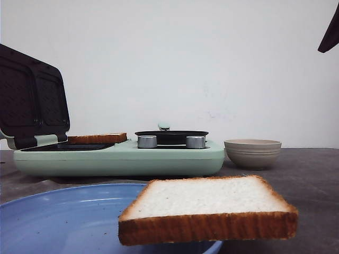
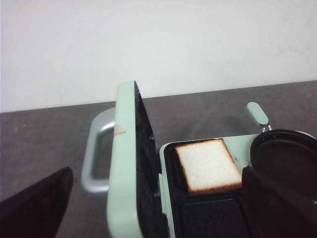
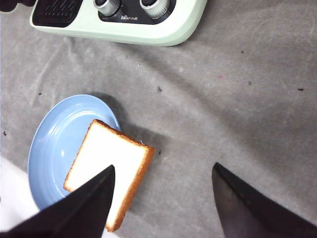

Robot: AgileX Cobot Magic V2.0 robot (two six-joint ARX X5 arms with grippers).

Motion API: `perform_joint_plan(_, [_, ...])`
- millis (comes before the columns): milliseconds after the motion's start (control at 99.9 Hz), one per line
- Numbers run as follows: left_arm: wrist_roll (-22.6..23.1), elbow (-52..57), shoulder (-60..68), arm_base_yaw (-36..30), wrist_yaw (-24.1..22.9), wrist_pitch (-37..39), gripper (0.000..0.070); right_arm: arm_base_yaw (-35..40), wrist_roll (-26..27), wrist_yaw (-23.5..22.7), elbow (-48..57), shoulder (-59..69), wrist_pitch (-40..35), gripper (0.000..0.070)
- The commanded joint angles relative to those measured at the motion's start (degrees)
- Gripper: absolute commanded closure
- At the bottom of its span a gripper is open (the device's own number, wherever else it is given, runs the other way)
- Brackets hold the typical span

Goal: Make breakfast with bread and shrimp
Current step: 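Grasp the remaining bread slice on the blue plate with the right gripper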

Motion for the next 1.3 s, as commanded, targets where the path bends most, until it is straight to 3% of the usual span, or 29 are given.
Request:
perform_joint_plan(0, [-1.73, -1.53, -1.46, 0.83, 0.46, 0.28, 0.0000, 0.13, 0.96, 0.04, 0.57, 0.42, 0.44, 0.0318])
perform_joint_plan(210, [-5.81, -11.30, -8.72, 2.71, 5.20, 3.15, 0.0000, 1.95, 4.87, -1.25, -2.89, 0.44, 2.01, 0.0318])
perform_joint_plan(420, [-6.88, -19.56, -13.25, 2.69, 6.64, 4.76, 0.0000, 5.33, 13.31, -10.08, -12.68, 0.44, 10.23, 0.0318])
perform_joint_plan(580, [-6.93, -21.00, -13.92, 2.32, 6.67, 4.83, 0.0000, 8.68, 20.02, -13.77, -18.53, 0.44, 16.41, 0.0318])
perform_joint_plan(850, [-6.93, -21.00, -13.86, 1.62, 7.37, 6.23, 0.0000, 17.22, 28.81, -12.33, -24.92, 0.44, 24.70, 0.0318])
perform_joint_plan(961, [-6.93, -21.00, -13.86, 1.60, 7.39, 6.12, 0.0000, 20.00, 29.27, -8.72, -25.38, 0.44, 25.11, 0.0318])
perform_joint_plan(1291, [-6.88, -21.00, -13.86, 0.26, 7.41, 6.10, 0.0000, 24.15, 31.98, -7.28, -25.42, 4.63, 30.01, 0.0318])
